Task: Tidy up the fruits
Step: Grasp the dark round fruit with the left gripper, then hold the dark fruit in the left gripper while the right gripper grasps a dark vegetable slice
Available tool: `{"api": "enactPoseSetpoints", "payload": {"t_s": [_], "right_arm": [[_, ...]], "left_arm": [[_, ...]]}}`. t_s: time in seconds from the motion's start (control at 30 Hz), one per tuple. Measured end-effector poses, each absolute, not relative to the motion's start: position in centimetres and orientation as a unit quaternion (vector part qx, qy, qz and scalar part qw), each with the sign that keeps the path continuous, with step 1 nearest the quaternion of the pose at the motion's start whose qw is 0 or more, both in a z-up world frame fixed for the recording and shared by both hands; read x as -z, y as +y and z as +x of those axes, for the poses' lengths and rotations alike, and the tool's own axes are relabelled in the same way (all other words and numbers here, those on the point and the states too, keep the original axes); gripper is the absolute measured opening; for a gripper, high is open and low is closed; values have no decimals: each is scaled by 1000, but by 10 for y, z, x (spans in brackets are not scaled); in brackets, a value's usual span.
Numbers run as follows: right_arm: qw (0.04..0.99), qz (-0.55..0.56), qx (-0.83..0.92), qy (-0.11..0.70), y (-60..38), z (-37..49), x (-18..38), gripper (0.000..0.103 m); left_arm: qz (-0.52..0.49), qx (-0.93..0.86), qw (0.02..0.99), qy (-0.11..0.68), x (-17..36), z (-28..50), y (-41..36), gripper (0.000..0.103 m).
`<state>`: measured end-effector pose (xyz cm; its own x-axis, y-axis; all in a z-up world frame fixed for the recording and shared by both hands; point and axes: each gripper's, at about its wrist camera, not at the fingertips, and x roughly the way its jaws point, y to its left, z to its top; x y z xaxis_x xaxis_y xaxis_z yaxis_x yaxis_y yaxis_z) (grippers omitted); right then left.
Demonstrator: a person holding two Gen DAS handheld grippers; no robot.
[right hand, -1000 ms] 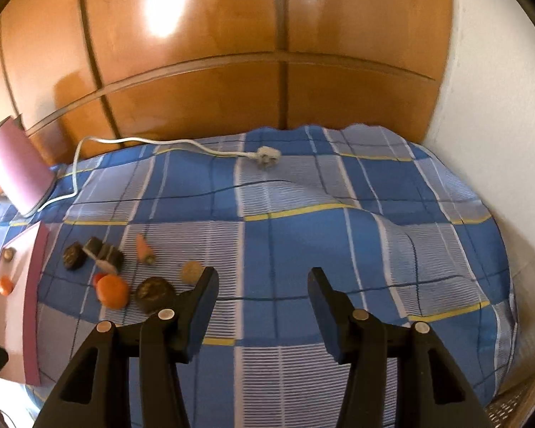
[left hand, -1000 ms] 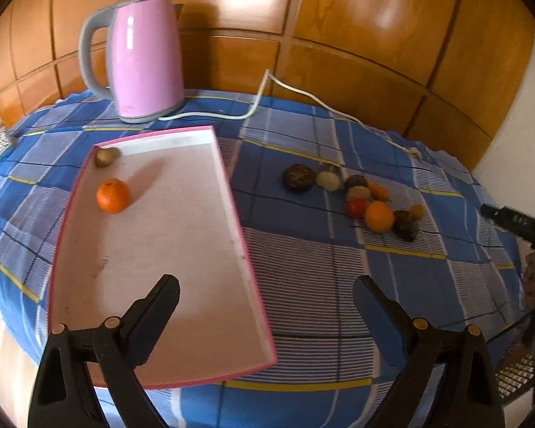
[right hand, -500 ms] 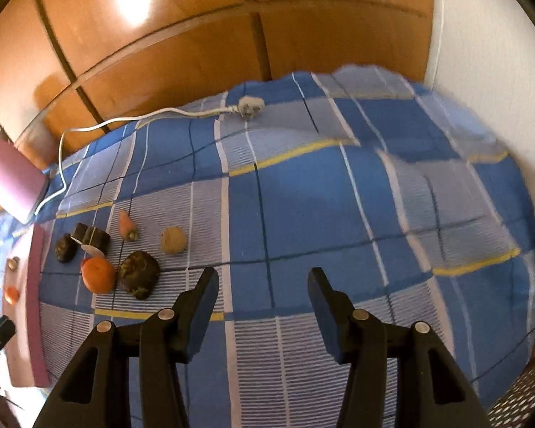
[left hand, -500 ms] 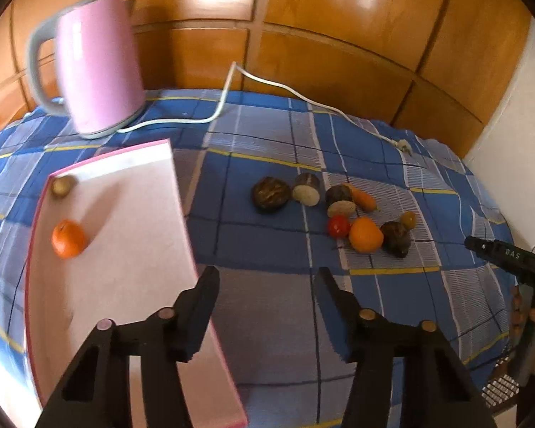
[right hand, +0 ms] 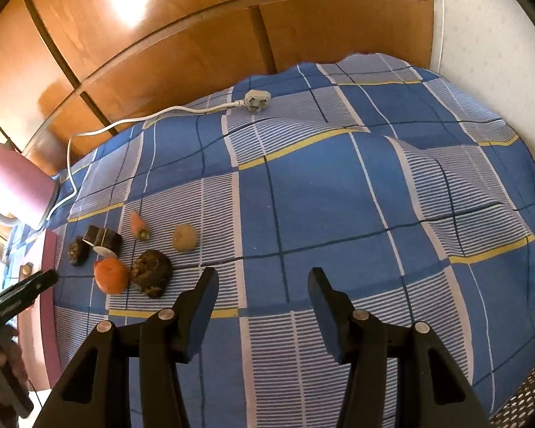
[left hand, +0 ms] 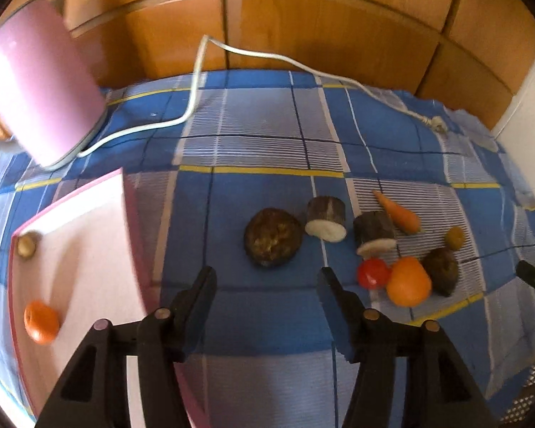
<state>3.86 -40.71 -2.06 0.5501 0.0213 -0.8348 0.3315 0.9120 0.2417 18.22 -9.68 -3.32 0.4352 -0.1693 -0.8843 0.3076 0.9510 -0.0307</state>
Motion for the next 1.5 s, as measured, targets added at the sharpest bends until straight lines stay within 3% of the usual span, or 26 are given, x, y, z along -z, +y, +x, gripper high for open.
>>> {"api": "enactPoseSetpoints", "payload": {"t_s": [0.27, 0.33, 0.57, 1.03, 1.5], "right_arm": [[860, 192, 83, 466, -405, 39, 21, 53], [860, 193, 83, 465, -405, 40, 21, 53], [861, 193, 78, 464, -403, 40, 21, 53], [865, 174, 46, 468, -385, 39, 21, 53], [869, 109, -80, 476, -312, 69, 1, 53]], "left_arm": [[81, 129, 840, 520, 53, 213, -109, 58], [69, 141, 833, 531, 59, 216, -109, 44], [50, 159, 842, 514, 51, 186, -104, 44], [78, 242, 846, 469, 44, 40, -104, 44], [59, 253, 847, 463, 63, 28, -97, 44]]}}
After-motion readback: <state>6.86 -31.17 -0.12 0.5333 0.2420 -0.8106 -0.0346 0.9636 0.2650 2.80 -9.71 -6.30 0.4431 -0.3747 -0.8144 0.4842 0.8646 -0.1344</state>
